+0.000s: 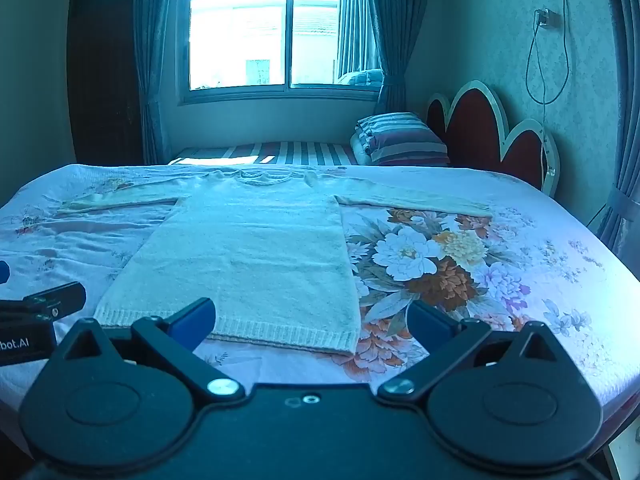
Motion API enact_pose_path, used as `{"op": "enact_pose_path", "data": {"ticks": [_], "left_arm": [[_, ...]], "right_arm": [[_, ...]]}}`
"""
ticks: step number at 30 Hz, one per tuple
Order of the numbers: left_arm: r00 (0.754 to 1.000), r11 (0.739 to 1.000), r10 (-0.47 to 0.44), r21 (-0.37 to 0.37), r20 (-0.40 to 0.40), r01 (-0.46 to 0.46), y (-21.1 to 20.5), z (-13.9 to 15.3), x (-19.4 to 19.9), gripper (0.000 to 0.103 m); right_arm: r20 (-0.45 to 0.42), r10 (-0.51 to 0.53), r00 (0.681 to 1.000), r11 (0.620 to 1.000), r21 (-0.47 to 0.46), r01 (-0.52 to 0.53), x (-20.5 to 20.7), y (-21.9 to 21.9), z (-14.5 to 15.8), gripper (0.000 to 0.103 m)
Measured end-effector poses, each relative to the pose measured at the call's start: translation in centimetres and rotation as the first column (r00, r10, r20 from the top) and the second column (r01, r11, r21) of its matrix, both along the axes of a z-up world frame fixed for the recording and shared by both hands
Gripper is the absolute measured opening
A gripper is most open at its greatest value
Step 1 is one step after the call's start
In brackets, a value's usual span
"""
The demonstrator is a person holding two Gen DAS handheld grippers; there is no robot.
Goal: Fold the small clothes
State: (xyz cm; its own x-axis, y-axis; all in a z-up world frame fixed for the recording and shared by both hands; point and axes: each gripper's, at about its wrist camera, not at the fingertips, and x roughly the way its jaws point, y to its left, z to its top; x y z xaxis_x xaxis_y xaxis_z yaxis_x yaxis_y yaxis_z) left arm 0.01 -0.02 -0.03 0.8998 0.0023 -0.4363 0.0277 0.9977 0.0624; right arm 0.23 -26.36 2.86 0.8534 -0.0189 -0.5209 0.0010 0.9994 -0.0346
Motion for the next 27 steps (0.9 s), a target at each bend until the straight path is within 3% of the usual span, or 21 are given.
{"op": "enact_pose_path", "data": {"ticks": [27], "left_arm": [[1.0,1.0,-0.003,-0.015,0.016,0.003,-0.04,0.28,0.19,0.103]], "right_arm": [[0.028,-0.018,0.999,1.0,-0.012,0.019,-0.19,0.15,0.46,0.103]]}}
